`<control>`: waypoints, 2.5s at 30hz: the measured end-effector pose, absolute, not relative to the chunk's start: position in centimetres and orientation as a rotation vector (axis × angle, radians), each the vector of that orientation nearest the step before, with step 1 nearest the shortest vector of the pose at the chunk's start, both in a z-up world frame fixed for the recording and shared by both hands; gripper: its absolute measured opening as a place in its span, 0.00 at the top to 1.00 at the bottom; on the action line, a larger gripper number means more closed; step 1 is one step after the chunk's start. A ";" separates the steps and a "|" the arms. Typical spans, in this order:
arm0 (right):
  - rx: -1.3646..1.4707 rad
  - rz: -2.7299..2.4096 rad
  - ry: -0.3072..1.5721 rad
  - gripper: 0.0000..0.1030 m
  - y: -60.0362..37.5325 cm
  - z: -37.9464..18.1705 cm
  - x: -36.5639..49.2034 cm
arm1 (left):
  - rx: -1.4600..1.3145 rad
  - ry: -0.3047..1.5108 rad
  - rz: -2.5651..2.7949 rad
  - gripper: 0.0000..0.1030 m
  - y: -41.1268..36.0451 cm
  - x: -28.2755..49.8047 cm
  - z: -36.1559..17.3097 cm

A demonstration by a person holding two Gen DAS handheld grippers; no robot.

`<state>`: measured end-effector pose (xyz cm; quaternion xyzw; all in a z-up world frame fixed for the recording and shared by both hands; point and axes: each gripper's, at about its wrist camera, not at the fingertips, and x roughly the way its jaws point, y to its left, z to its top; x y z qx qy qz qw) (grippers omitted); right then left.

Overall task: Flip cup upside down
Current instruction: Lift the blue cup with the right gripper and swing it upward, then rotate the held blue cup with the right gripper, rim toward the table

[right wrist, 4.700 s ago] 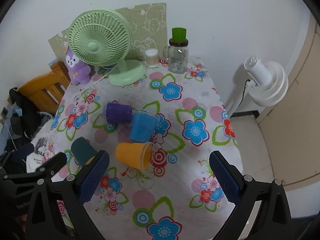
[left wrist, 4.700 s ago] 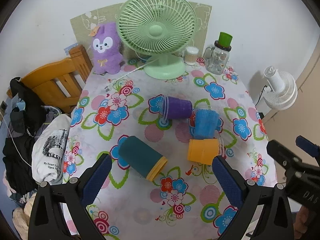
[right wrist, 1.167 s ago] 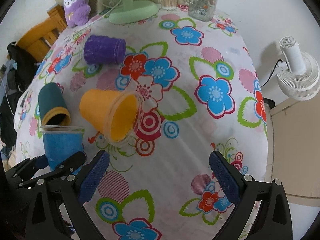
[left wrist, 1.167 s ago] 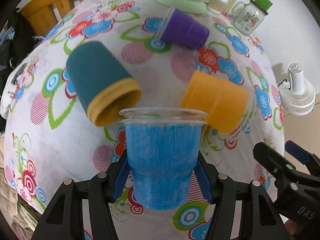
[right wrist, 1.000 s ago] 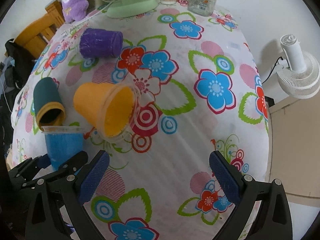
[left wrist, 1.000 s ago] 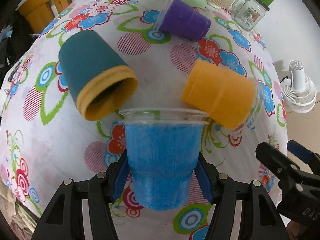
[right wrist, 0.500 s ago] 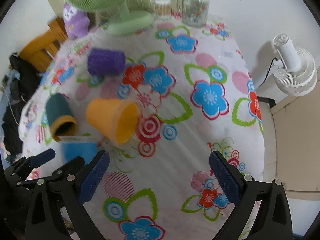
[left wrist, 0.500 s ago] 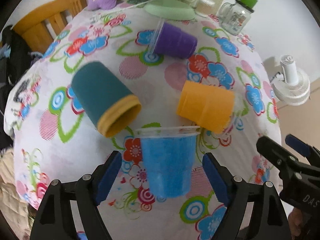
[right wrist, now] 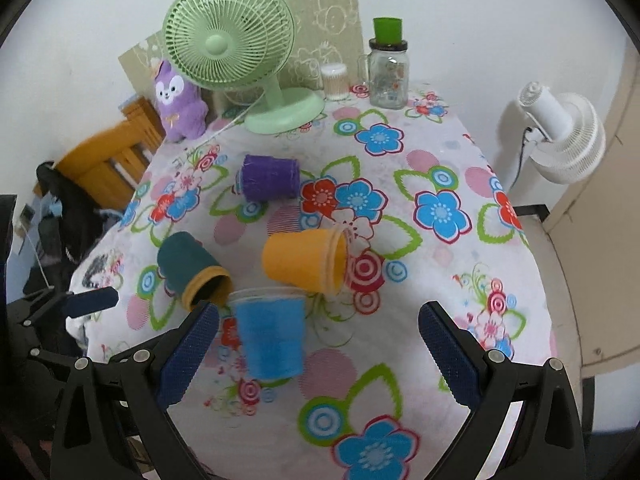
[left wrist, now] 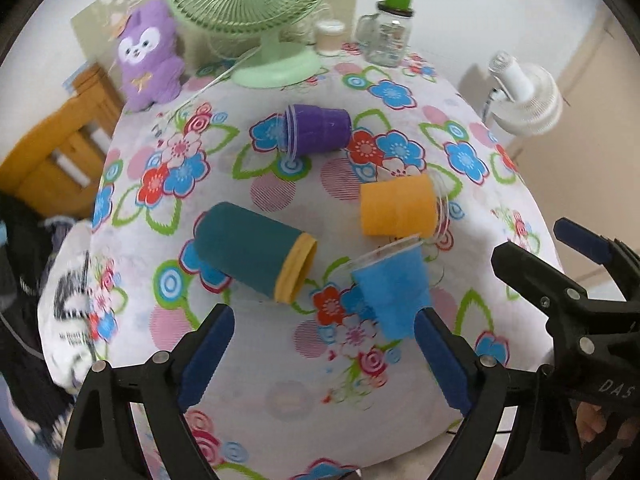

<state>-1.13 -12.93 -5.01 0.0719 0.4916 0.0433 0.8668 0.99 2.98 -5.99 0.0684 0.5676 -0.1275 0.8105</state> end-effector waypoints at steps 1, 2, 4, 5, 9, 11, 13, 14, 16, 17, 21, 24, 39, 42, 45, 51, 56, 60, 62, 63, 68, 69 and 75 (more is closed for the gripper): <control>0.154 0.079 1.023 0.02 -12.6 -4.9 -1.6 | 0.163 1.207 -0.285 0.10 3.1 0.9 -5.9; 0.157 0.066 1.017 0.02 -12.2 -4.9 -2.0 | 0.191 1.198 -0.306 0.10 3.4 0.7 -5.8; 0.168 0.049 1.008 0.02 -11.7 -5.0 -2.8 | 0.235 1.185 -0.340 0.09 3.8 0.4 -5.8; 0.173 0.042 1.002 0.02 -11.4 -5.0 -3.2 | 0.248 1.183 -0.354 0.09 3.9 0.3 -5.9; 0.176 0.022 0.965 0.02 -10.2 -5.4 -4.9 | 0.303 1.180 -0.412 0.08 4.6 -0.3 -6.4; 0.173 0.009 0.955 0.02 -9.7 -5.8 -5.5 | 0.338 1.176 -0.433 0.08 4.8 -0.7 -6.8; 0.172 -0.002 0.947 0.02 -9.2 -6.2 -6.3 | 0.368 1.173 -0.458 0.08 5.1 -1.0 -7.1; 0.175 -0.003 0.940 0.02 -9.0 -6.5 -6.6 | 0.380 1.172 -0.467 0.08 5.2 -1.2 -7.3; 0.181 -0.009 0.921 0.02 -8.6 -7.0 -7.2 | 0.408 1.172 -0.485 0.08 5.4 -1.4 -7.8; 0.183 -0.013 0.904 0.02 -8.4 -7.3 -7.5 | 0.418 1.171 -0.491 0.08 5.5 -1.5 -8.0; 0.178 -0.046 0.848 0.02 -8.0 -8.6 -8.4 | 0.467 1.166 -0.517 0.08 5.7 -1.7 -9.1; 0.162 -0.066 0.799 0.02 -7.9 -9.7 -9.0 | 0.508 1.161 -0.535 0.08 5.5 -1.8 -9.9; 0.136 -0.090 0.711 0.11 -7.1 -16.1 -8.3 | 0.679 1.089 -0.685 0.08 3.7 -1.1 -15.0; 0.180 -0.098 0.720 0.16 -7.3 -17.1 -8.1 | 0.671 1.096 -0.692 0.08 4.0 -0.8 -15.5; 0.196 -0.117 0.722 0.20 -7.5 -17.9 -7.9 | 0.667 1.098 -0.693 0.08 4.2 -0.7 -15.9; 0.199 -0.095 0.700 0.26 -7.5 -18.1 -7.8 | 0.650 1.097 -0.692 0.08 4.4 -0.4 -16.5; 0.189 -0.090 0.706 0.43 -7.4 -18.1 -7.2 | 0.645 1.095 -0.684 0.08 4.3 -0.5 -16.5; 0.209 -0.096 0.717 0.44 -7.5 -17.6 -7.1 | 0.631 1.102 -0.672 0.08 4.3 -0.5 -15.9; 0.212 -0.088 0.729 0.44 -7.6 -17.0 -7.2 | 0.612 1.115 -0.661 0.08 4.3 -0.6 -15.4; 0.206 -0.081 0.738 0.44 -7.7 -16.5 -7.4 | 0.606 1.120 -0.658 0.08 4.2 -0.6 -15.2; 0.172 -0.046 0.801 0.44 -8.1 -14.1 -7.6 | 0.537 1.147 -0.631 0.08 3.9 -0.9 -13.5; 0.162 -0.038 0.821 0.44 -8.2 -13.4 -7.5 | 0.516 1.151 -0.624 0.08 3.8 -1.0 -13.0; 0.134 0.015 0.921 0.44 -9.6 -10.0 -6.8 | 0.432 1.163 -0.555 0.08 3.3 -1.0 -10.9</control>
